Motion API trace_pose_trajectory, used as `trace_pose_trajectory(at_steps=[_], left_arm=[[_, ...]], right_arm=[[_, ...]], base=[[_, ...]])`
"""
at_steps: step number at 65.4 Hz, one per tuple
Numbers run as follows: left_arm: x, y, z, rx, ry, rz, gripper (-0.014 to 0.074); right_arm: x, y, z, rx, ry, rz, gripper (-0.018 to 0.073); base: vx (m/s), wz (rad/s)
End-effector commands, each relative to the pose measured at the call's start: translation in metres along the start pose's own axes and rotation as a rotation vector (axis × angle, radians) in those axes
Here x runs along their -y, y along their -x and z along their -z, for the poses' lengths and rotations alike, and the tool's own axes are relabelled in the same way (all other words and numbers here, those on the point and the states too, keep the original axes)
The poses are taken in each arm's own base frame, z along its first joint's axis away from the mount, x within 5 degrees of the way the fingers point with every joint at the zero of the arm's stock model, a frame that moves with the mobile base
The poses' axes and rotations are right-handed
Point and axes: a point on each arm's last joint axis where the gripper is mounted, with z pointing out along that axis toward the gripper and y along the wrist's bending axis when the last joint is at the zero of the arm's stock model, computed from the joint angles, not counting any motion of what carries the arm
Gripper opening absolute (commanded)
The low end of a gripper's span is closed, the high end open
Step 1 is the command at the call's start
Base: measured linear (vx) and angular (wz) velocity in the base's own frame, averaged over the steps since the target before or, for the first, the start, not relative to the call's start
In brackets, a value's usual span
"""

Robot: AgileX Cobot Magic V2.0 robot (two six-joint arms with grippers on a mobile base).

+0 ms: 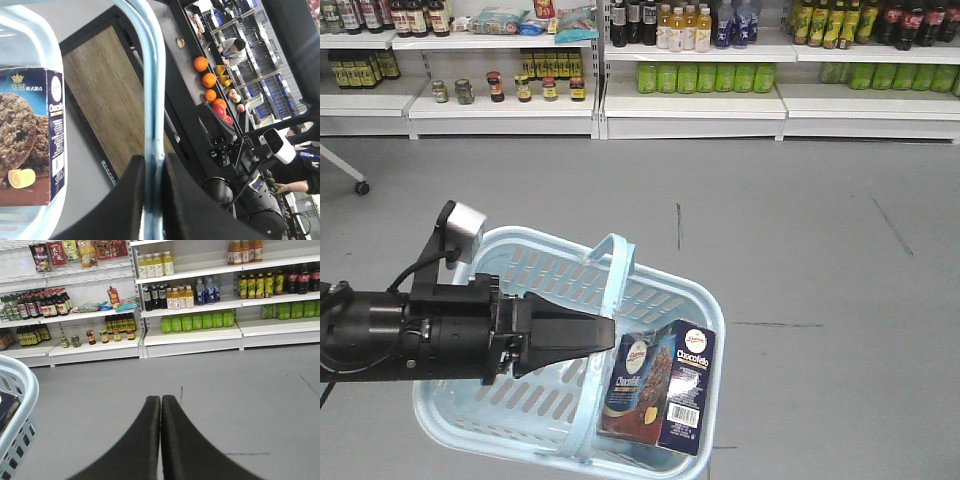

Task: Left arm holds basket, right arm returns cookies
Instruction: 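Drive toward the drink shelves holding the basket in the left gripper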

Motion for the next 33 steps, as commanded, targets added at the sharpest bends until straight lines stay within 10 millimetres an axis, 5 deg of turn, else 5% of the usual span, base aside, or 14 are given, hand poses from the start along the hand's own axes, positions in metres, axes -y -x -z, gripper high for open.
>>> trace_pose_trajectory(at_steps=[1,33], left_arm=[[0.0248,0.0098,0.0045,0.071,-0.135,-0.010,-0.0008],[0.0248,0.0098,0.0045,0.071,-0.135,-0.010,-0.0008]], right_arm=[[0.0005,-0.0004,-0.0009,0.052,0.002,0.004,-0.0008],[0.0005,-0.0004,-0.0009,0.052,0.002,0.004,-0.0008]], base=[[0.40,0.00],[0.39,-0.05]])
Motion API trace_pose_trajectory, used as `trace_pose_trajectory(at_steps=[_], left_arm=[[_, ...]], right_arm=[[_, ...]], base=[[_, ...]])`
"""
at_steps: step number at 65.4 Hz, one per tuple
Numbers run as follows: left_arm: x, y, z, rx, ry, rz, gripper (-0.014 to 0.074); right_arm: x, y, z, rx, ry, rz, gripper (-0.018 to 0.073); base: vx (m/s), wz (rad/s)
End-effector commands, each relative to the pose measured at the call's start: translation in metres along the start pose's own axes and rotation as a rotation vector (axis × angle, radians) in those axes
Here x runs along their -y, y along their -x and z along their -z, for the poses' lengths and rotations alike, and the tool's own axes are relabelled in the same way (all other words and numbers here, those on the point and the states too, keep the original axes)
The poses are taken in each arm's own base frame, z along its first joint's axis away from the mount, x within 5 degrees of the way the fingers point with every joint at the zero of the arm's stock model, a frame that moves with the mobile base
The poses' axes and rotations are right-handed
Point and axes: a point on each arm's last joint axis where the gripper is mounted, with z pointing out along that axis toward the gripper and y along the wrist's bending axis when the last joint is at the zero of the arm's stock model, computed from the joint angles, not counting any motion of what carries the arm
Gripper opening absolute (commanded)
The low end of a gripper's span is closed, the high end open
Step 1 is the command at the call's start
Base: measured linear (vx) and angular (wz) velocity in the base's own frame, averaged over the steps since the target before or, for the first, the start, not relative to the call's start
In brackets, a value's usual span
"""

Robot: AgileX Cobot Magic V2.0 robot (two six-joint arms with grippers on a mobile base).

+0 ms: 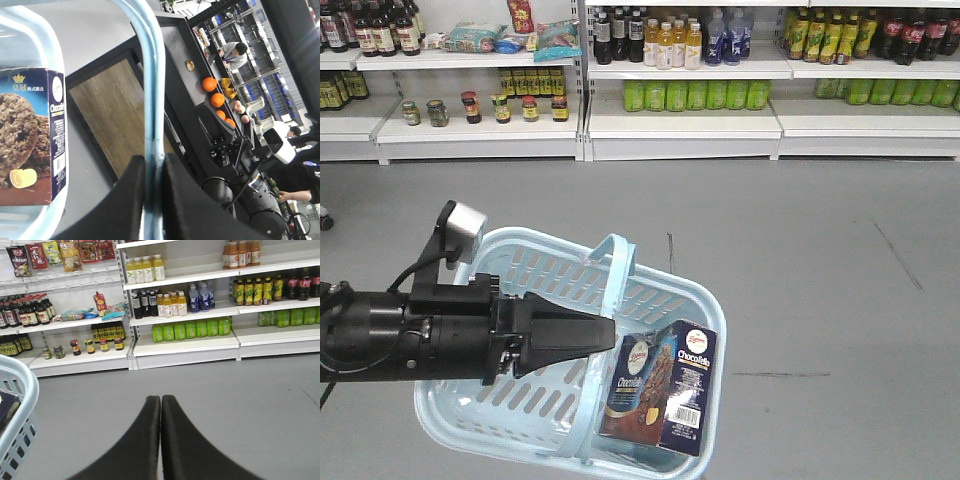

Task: Left arm holds basket, right arm returns cookies
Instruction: 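Drive toward the drink shelves holding the basket in the left gripper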

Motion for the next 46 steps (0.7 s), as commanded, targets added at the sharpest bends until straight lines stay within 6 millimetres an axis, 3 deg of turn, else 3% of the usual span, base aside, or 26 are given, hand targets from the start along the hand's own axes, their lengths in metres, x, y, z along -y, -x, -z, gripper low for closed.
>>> trace_pose_trajectory(at_steps=[1,46], left_arm=[[0.0248,0.0098,0.0045,0.071,-0.135,-0.010,-0.0008],[0.0248,0.0098,0.0045,0.071,-0.135,-0.010,-0.0008]], right_arm=[[0.0005,-0.0004,-0.0009,0.052,0.002,0.004,-0.0008],[0.0005,-0.0004,-0.0009,0.052,0.002,0.004,-0.0008]], base=[[0.40,-0.05],[0.39,0.01]])
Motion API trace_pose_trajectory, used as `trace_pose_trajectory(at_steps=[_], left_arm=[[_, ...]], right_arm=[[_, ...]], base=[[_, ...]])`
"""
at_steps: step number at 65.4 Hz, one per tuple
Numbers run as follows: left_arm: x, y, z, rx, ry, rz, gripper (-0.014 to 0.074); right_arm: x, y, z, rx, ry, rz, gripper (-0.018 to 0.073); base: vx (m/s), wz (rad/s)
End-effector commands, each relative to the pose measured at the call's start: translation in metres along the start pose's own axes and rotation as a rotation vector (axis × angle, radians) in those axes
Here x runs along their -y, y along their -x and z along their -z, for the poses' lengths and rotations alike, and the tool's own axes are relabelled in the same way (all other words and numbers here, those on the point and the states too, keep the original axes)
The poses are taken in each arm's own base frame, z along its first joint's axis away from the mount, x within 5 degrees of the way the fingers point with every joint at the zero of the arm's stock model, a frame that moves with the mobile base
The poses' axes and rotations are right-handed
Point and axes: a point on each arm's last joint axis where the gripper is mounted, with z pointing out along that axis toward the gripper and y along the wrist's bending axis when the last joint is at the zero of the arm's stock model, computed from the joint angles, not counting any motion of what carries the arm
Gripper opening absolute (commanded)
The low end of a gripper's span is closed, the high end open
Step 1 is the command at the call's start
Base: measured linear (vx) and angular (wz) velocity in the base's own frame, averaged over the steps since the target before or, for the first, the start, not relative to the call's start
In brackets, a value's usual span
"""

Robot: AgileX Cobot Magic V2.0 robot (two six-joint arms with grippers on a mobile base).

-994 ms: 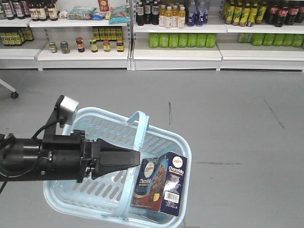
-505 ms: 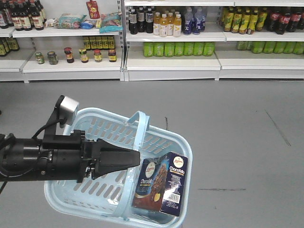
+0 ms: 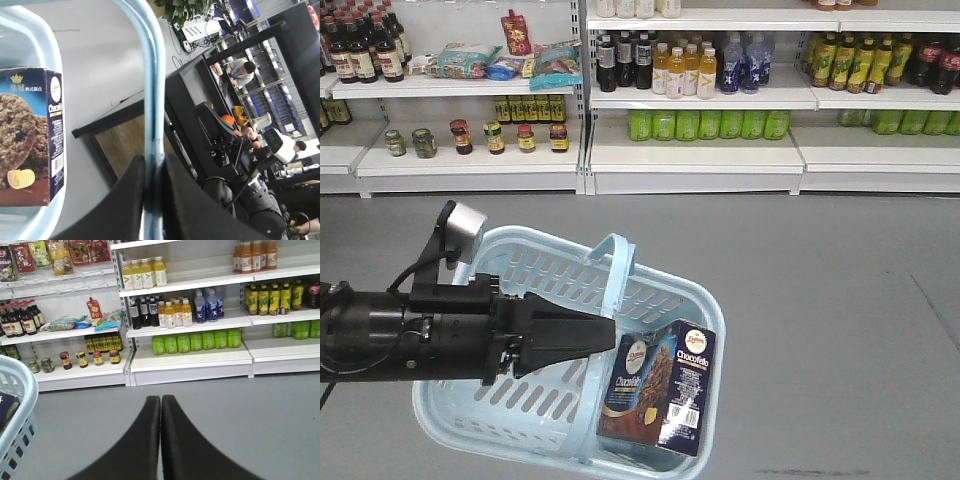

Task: Left arm holds basket, right arm returns cookies
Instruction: 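Drive toward the drink shelves holding the basket in the left gripper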

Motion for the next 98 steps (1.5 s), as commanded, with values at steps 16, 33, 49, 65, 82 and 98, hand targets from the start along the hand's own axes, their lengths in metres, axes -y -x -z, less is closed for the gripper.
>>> trace_pose_trajectory(at_steps=[16,33,49,65,82,98], left_arm=[[0.0248,0.0098,0.0045,0.071,-0.135,-0.010,-0.0008],[0.0248,0.0098,0.0045,0.071,-0.135,-0.010,-0.0008],[0.0244,0.0100,0.0044,0.073,-0.131,-0.010,-0.0008],[0.0244,0.0101,0.0044,0.074,-0.131,-0.010,-0.0008],[0.0242,0.0102,0.0044,0.075,-0.129,-0.009,-0.0008],[0.0242,0.0103,0.0044,0.075,-0.128,-0.009,-0.0008]], right_arm=[[0.0005,-0.0004,-0.0009,0.052,0.002,0.004,-0.0008],[0.0005,-0.0004,-0.0009,0.052,0.002,0.004,-0.0008],[0.0004,-0.0001,-0.0009,0.053,0.002,0.004,-0.0008],[0.0004,-0.0001,-0.0009,0.053,0.002,0.004,-0.0008],[0.0004,-0.0001,-0.0009,0.053,0.002,0.004,-0.0008],[0.0004,-0.0001,-0.0009,0.053,0.002,0.004,-0.0008]], base=[[0.40,0.00],[0.39,-0.06],[0.39,-0.09],[0.38,-0.10],[0.38,-0.12],[0.37,-0.15]])
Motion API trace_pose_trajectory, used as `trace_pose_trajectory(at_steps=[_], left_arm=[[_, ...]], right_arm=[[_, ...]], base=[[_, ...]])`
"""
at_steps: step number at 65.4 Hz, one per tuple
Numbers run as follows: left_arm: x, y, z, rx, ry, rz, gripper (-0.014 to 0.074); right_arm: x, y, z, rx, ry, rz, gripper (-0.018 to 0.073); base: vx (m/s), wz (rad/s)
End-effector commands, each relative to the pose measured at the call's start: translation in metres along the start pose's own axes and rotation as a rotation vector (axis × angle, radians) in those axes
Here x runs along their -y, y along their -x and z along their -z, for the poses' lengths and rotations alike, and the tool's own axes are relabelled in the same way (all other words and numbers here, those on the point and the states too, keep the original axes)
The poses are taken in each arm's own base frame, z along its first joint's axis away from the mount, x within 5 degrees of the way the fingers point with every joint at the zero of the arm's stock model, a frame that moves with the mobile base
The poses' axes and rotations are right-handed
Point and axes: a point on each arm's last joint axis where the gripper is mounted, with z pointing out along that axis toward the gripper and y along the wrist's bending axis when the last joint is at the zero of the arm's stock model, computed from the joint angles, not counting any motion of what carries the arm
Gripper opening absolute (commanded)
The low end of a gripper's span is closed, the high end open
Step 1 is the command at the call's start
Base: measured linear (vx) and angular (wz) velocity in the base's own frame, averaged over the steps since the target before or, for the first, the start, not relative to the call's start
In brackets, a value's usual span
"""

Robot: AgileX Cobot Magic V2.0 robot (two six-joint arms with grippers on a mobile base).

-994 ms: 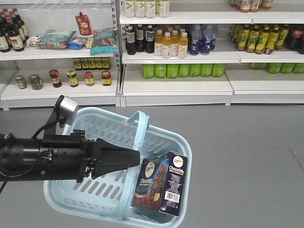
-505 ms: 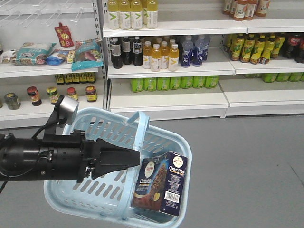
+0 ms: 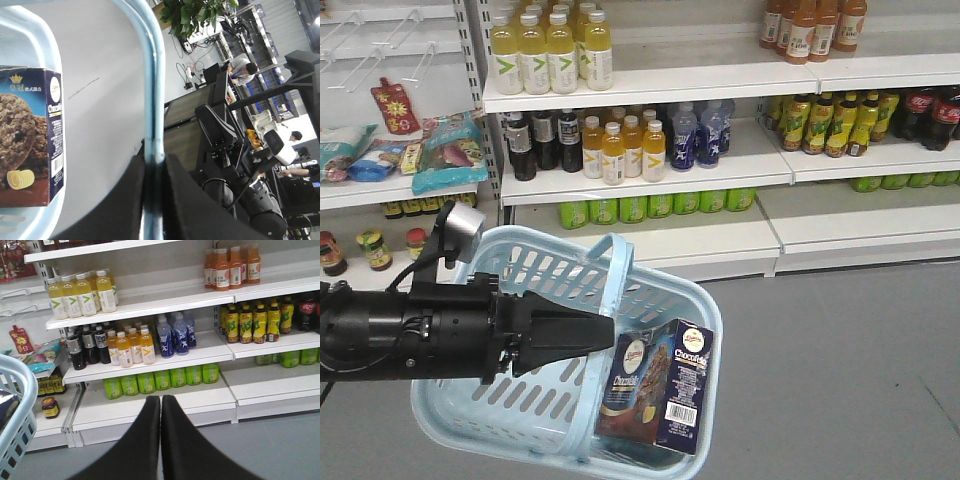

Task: Left arm holds basket, right arm returns cookies
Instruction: 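Drive toward the drink shelves holding the basket in the left gripper, then turn the base past the shelves toward the potted plant, basket held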

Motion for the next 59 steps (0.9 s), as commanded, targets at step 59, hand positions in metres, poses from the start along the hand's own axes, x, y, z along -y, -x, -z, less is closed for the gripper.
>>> trace_pose_trajectory(at_steps=[59], left_arm=[[0.0238,0.0104,0.0044,0.077,-0.124,-0.009,-0.0008]], right_arm=[[0.0004,0.0002,-0.0009,0.057,0.002,0.004,-0.0008]], base=[[0.31,-0.35]])
